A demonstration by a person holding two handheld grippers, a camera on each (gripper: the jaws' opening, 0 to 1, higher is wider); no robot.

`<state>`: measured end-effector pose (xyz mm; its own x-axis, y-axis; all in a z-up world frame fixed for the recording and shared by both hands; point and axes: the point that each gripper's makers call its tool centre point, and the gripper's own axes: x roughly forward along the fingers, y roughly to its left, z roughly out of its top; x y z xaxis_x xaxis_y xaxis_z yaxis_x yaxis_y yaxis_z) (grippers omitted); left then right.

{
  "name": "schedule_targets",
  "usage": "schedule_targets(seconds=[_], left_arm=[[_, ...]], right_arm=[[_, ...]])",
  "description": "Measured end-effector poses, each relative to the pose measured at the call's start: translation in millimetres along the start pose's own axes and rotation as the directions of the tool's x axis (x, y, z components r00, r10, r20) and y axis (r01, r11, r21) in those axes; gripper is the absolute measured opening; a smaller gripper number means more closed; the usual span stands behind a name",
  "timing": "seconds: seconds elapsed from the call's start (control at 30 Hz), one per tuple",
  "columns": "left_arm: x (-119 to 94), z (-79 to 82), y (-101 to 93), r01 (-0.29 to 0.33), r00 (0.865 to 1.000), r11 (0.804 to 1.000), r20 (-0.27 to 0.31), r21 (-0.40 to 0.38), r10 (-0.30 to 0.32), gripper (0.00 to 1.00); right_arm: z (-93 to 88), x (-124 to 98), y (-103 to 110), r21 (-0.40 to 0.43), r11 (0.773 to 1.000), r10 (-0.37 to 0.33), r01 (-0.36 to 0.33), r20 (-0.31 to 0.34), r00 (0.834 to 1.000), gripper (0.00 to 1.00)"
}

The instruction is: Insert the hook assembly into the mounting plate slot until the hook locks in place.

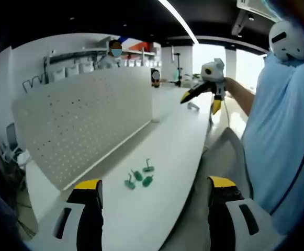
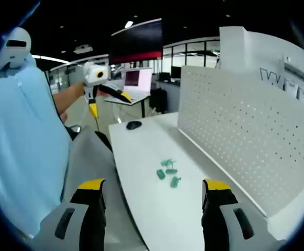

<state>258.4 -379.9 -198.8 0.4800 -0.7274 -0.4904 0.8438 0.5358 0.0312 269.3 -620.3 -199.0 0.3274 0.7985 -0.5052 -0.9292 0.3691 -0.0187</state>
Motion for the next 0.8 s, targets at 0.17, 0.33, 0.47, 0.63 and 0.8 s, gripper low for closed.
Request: schedule_targets(seconds=[0.17, 0.33, 0.47, 0.63, 0.8], left_arm=[[-0.1, -0.2, -0.4, 0.000, 1.000, 1.000, -0.003, 0.001, 0.000, 0.84], [-0.5, -0.4, -0.1, -0.002, 1.000, 1.000, -0.003, 0.003, 0.002, 0.84], [-0.3, -1.0, 0.9, -0.004, 1.000, 1.000, -0.004, 0.001, 0.004, 0.84], [1.1, -3.1, 3.0, -0.001, 1.000, 1.000, -0.006, -0.004, 0.000, 0.83], [4.2, -5.9, 5.8, 0.002, 1.000, 1.000, -0.010, -0.010, -0.002, 0.83]], right_arm=[[-0.4, 0.4, -0.7, -0.002, 1.000, 0.000, 0.000, -0.001, 1.000, 0.75], [-1.5, 0.4, -2.0, -0.001, 1.000, -0.003, 0.003, -0.004, 1.000, 0.75], [-1.6, 0.5, -3.9, 0.003, 1.000, -0.005, 0.005, 0.000, 1.000, 0.75], [-3.0, 0.7, -4.9, 0.006, 1.000, -0.006, 0.006, -0.005, 1.000, 0.75], [-2.1, 1.4, -7.1, 0.008, 1.000, -0.008, 0.008, -0.002, 1.000, 0.75]])
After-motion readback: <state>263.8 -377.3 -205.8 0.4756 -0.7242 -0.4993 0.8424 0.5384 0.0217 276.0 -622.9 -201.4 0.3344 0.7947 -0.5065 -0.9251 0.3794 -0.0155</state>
